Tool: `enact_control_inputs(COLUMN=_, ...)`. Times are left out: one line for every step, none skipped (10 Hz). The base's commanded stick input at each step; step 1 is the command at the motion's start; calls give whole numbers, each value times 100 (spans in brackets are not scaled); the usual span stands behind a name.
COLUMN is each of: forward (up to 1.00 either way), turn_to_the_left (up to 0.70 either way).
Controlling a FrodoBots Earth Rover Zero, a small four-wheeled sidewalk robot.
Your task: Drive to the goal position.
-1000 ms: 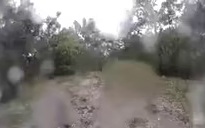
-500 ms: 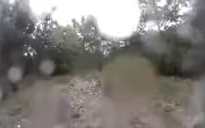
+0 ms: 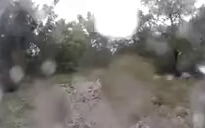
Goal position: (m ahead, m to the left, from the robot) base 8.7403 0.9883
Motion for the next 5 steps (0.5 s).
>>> enact_control_inputs(forward=85, turn_to_the_left=0)
enact_control_inputs(forward=85, turn_to_the_left=0)
enact_control_inputs(forward=85, turn_to_the_left=0)
enact_control_inputs(forward=85, turn_to_the_left=0)
enact_control_inputs(forward=85, turn_to_the_left=0)
